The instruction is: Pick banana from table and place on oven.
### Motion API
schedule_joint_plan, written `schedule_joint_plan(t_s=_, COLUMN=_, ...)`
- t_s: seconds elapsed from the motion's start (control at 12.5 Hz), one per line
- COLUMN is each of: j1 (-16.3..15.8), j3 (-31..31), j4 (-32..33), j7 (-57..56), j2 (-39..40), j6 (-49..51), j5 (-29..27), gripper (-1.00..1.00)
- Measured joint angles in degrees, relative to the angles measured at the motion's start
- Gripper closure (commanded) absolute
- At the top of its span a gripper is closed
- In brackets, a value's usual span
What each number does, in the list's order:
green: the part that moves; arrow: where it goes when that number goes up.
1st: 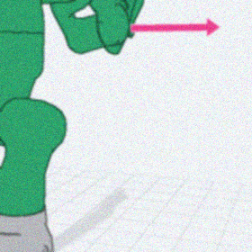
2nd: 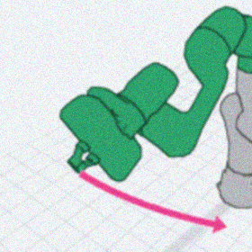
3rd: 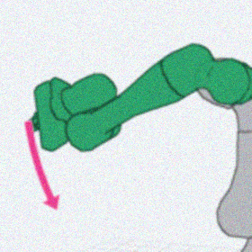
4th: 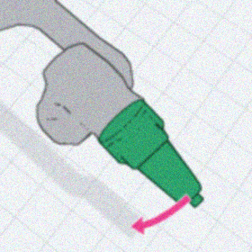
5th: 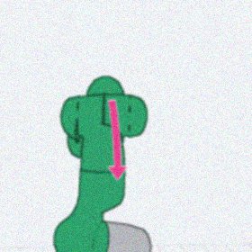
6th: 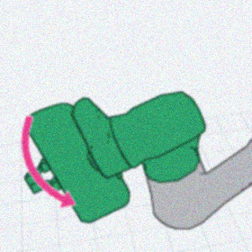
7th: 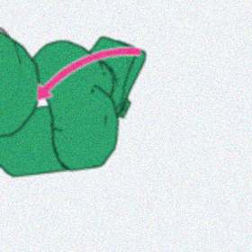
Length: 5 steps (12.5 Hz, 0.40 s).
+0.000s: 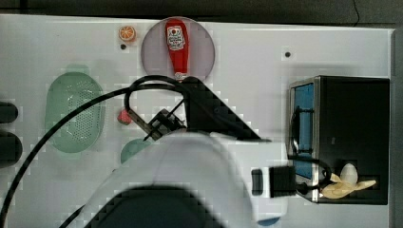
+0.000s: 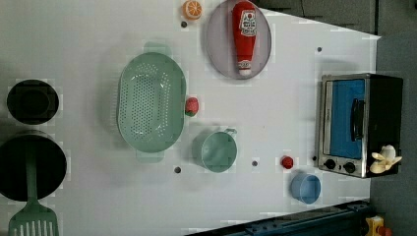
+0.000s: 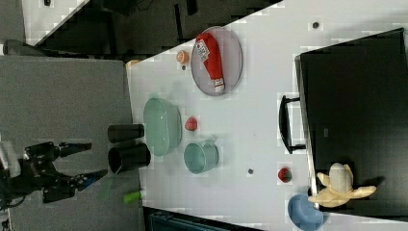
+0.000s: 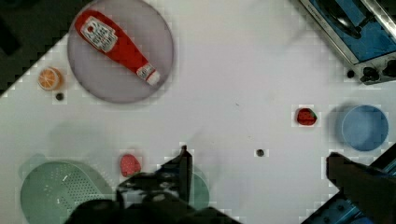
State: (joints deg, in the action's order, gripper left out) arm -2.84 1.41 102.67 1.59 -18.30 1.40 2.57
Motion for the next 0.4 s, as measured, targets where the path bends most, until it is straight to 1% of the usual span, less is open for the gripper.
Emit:
schedule_joint_plan(t_s=0.24, j1=-0.1, j3=-2.3, j4=2.1, j7=0.5, j2=-0.5, j6=0.4, j5=0.4, gripper=-1.00)
schedule_joint_plan(t_s=0.32, j1=1.2, j3=-2.5, j4=2.4, j7=1.5, j2=0.4, j6=0.4, j5=-0.2, gripper=-1.00)
schedule_joint_plan(t_s=0.4, j1=1.7, j3=-3.1, j4=2.4, j7=1.9, j2=1.4, j6=0.5, j5=-0.4, gripper=-1.00)
